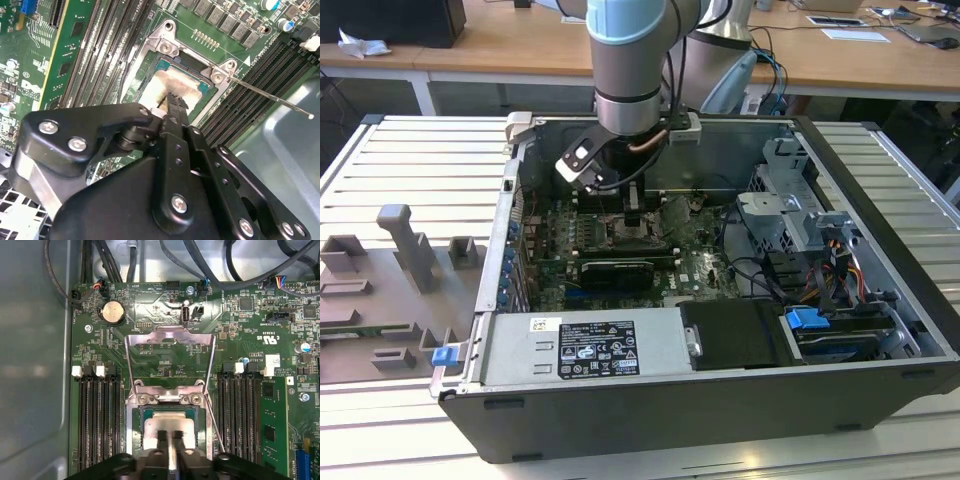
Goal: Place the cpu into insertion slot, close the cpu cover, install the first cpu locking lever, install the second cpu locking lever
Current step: 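Place the cpu into insertion slot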
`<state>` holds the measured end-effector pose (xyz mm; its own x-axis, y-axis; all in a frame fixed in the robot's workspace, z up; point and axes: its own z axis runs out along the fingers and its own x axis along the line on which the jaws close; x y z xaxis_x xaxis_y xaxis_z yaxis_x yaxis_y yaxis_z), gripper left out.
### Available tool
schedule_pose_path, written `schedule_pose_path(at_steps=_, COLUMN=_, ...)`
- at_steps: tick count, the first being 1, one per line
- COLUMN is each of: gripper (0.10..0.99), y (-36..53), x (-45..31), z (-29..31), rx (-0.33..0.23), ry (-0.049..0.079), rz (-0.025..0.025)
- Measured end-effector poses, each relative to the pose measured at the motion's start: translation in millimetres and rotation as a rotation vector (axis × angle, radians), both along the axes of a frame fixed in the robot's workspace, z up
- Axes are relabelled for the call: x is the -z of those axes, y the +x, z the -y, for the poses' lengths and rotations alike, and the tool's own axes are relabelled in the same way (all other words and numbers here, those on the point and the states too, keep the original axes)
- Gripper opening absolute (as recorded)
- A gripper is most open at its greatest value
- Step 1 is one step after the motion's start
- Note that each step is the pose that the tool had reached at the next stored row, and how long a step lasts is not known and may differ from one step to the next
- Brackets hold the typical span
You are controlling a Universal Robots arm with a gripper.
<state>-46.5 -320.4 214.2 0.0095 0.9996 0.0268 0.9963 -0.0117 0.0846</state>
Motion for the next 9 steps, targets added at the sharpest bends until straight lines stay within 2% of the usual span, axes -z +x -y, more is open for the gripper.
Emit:
schedule_pose_path(at_steps=2, gripper=0.106, y=0.1, x=-0.4, z=0.0, rx=0.000, ry=0.000, rz=-0.0015)
schedule_pose_path(at_steps=9, gripper=0.106, y=0.2, x=-3.6, z=0.0, rx=0.000, ry=0.000, rz=-0.0015)
